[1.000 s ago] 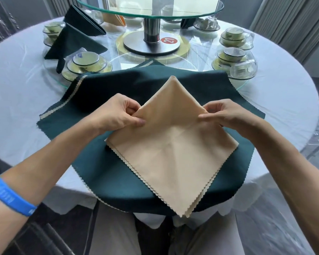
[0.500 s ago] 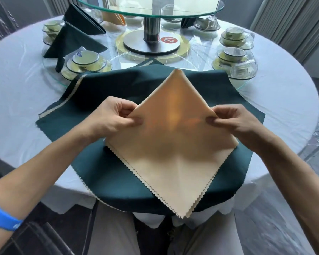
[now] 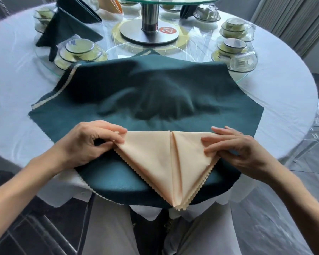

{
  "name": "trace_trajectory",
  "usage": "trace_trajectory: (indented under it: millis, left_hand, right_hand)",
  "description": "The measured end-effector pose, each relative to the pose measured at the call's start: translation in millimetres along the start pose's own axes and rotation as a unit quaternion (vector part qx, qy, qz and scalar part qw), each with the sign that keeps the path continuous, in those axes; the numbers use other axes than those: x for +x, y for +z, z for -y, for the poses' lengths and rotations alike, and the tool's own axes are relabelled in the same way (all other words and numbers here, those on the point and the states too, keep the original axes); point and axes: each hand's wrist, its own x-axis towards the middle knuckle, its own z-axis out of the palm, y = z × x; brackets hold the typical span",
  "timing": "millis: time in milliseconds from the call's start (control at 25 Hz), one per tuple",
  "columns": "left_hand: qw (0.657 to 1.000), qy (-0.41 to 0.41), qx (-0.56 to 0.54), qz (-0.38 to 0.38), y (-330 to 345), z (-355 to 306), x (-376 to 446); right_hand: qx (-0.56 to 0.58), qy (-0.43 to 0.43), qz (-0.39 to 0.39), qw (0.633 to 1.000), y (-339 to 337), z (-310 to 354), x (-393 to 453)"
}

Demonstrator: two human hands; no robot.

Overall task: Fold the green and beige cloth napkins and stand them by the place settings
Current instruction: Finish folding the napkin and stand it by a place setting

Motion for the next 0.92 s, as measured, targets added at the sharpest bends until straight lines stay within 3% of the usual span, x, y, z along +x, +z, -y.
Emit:
trace_trajectory:
  millis: [160,320,440,560,680,920]
  left_hand:
    - [0.999,0.015,0.023,0.02,0,-5,0]
    - [0.991,0.025,0.119,0.055,2,-31,5]
    - [0.981,0.007,0.176,0.086,36,-62,7]
    - [0.966,-0.012,0.242,0.096,80,-88,-2]
    - [0.961,-0.065,0.263,0.056,105,-106,-8]
    - [0.968,-0.097,0.229,0.014,126,-126,1]
  right_hand:
    - [-0.014,0.005,-0.006,1.0,-3,2,3]
    - [0.034,0.016,0.023,0.999,2,31,6]
    - [-0.08,-0.025,0.063,0.995,32,51,6]
    - [-0.172,-0.007,0.001,0.985,70,61,0]
    - [-0.216,0.035,-0.055,0.974,92,68,0]
    - [-0.242,0.082,-0.069,0.964,81,60,3]
